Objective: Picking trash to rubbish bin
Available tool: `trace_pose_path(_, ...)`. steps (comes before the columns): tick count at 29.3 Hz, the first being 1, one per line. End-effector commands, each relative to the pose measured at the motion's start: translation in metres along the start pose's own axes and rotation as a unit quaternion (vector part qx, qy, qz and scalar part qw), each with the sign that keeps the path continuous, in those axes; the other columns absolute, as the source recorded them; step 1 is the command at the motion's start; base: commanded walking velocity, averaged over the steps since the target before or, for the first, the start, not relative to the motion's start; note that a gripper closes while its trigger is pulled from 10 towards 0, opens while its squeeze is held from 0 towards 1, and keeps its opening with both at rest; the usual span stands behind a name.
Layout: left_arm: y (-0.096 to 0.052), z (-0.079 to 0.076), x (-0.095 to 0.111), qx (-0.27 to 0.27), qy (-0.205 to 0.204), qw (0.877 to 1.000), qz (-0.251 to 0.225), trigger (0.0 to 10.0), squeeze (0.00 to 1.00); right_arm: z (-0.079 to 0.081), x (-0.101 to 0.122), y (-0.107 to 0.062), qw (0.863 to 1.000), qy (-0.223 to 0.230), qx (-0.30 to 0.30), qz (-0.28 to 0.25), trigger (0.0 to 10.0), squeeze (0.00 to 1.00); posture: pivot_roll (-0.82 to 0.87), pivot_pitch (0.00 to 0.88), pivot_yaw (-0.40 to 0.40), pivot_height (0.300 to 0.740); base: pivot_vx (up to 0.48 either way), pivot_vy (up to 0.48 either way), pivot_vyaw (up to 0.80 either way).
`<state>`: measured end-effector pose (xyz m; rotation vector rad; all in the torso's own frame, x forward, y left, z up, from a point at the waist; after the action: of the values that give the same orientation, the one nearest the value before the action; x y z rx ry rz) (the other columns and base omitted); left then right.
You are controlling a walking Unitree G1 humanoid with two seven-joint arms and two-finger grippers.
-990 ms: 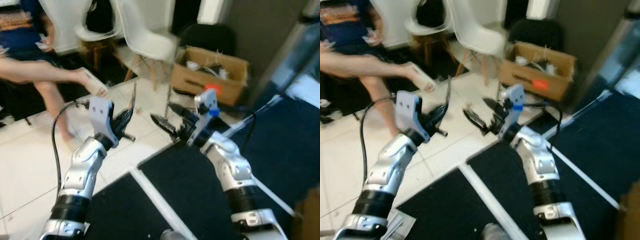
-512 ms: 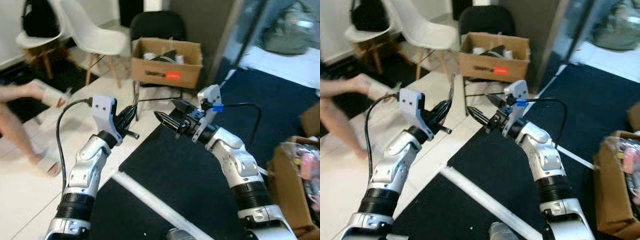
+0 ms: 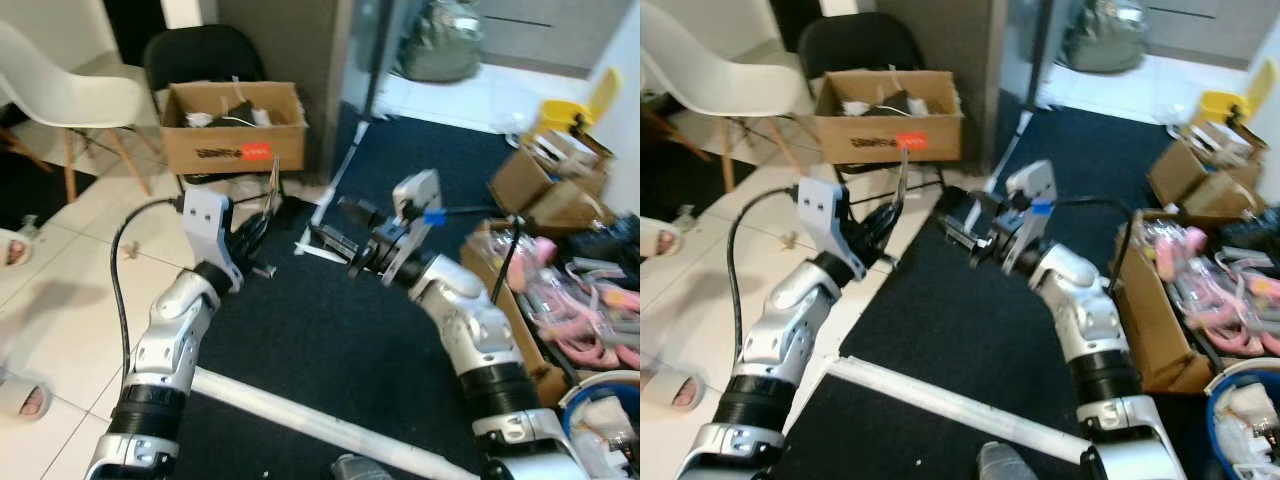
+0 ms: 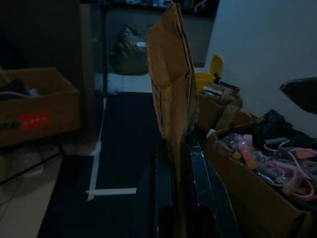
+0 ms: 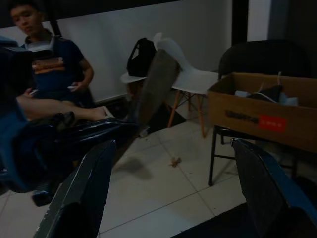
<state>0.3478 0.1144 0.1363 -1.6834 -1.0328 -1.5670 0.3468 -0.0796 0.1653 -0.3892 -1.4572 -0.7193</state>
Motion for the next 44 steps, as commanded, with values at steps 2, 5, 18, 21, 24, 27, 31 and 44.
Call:
trace_pose_path(2, -0.0035, 0.0032, -0.0044, 0.007, -0.001, 1.0, 0.008, 10.0, 0.0, 0.0056, -0.0015, 0.0025, 1.0, -0.001, 0.012, 0.0, 10.0, 0.0, 0.01, 0.0, 0.007, 0.74, 0.296, 0.0, 0.0)
trace_pose_path(5, -0.0035, 0.0031, -0.0055, 0.006, -0.002, 1.0, 0.009, 10.0, 0.0, 0.0058, -0.0021, 0.0023, 1.0, -0.003, 0.012, 0.0, 10.0, 0.0, 0.01, 0.0, 0.005, 0.74, 0.246, 0.0, 0.0)
trace_pose_path(18, -0.0032, 0.0032, -0.006, 0.005, -0.003, 1.0, 0.011, 10.0, 0.0, 0.0057, -0.0018, 0.0022, 1.0, -0.005, 0.012, -0.002, 10.0, 0.0, 0.01, 0.0, 0.007, 0.74, 0.251, 0.0, 0.0)
trace_pose_path(21, -0.0031, 0.0034, -0.0057, 0.005, -0.003, 1.0, 0.011, 10.0, 0.0, 0.0057, -0.0015, 0.0024, 1.0, -0.005, 0.012, -0.003, 10.0, 0.0, 0.01, 0.0, 0.007, 0.74, 0.249, 0.0, 0.0)
trace_pose_path(24, -0.0032, 0.0035, -0.0057, 0.005, -0.003, 1.0, 0.011, 10.0, 0.0, 0.0057, -0.0014, 0.0024, 1.0, -0.005, 0.011, -0.003, 10.0, 0.0, 0.01, 0.0, 0.007, 0.74, 0.246, 0.0, 0.0)
trace_pose_path(27, -0.0032, 0.0035, -0.0059, 0.004, -0.003, 1.0, 0.011, 10.0, 0.0, 0.0053, -0.002, 0.0024, 1.0, -0.004, 0.01, -0.001, 10.0, 0.0, 0.01, 0.0, 0.007, 0.74, 0.245, 0.0, 0.0)
trace_pose_path(31, -0.0032, 0.0035, -0.006, 0.004, -0.003, 1.0, 0.011, 10.0, 0.0, 0.0052, -0.003, 0.0025, 1.0, -0.003, 0.011, 0.003, 10.0, 0.0, 0.01, 0.0, 0.007, 0.74, 0.247, 0.0, -0.1)
trace_pose_path(44, -0.0028, 0.0031, -0.0059, 0.003, -0.002, 1.0, 0.012, 10.0, 0.0, 0.0044, -0.0019, 0.0023, 1.0, -0.003, 0.011, -0.001, 10.0, 0.0, 0.01, 0.0, 0.008, 0.74, 0.249, 0.0, -0.28)
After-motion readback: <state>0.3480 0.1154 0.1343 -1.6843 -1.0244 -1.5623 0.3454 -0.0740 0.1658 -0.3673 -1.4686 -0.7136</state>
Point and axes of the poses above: a point about 5 cm out from each wrist's last joint towards the gripper, its own y axis pointing out of the wrist towards the gripper, its own x axis along the axis of the wrist's last joint, z = x × y, the point moved 4 cm from there along y, pointing out of the wrist towards the gripper, and after that the axes turned 1 degree about -y, right-handed, at the moved point
